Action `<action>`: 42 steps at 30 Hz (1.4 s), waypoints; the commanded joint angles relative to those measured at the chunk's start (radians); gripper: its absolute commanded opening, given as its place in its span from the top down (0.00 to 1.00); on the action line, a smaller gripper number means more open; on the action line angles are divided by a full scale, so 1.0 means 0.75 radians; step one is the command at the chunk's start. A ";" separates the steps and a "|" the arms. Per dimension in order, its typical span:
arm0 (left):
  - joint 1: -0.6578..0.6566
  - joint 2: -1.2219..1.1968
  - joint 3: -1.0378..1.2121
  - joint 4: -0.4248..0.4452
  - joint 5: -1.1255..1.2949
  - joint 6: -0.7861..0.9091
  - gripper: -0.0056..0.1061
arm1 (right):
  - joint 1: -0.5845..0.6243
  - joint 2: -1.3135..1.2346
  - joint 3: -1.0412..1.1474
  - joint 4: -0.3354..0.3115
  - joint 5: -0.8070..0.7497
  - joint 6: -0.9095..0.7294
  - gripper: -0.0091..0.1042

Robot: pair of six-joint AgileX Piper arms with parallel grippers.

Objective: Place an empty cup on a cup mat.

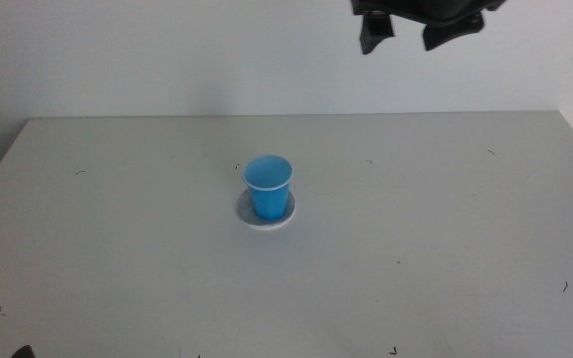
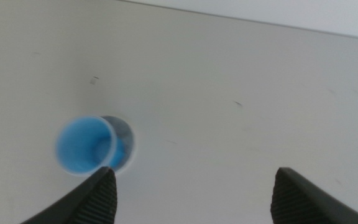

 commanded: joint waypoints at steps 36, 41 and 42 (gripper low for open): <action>0.002 -0.012 -0.008 0.001 -0.091 -0.014 0.01 | -0.383 -1.810 1.816 -0.151 -0.996 -0.195 0.25; 0.002 -0.012 -0.008 0.001 -0.091 -0.014 0.01 | -0.383 -2.025 2.180 -0.226 -1.246 -0.123 0.20; 0.002 -0.012 -0.008 0.001 -0.091 -0.014 0.01 | -0.383 -2.073 2.251 -0.235 -1.285 -0.112 0.19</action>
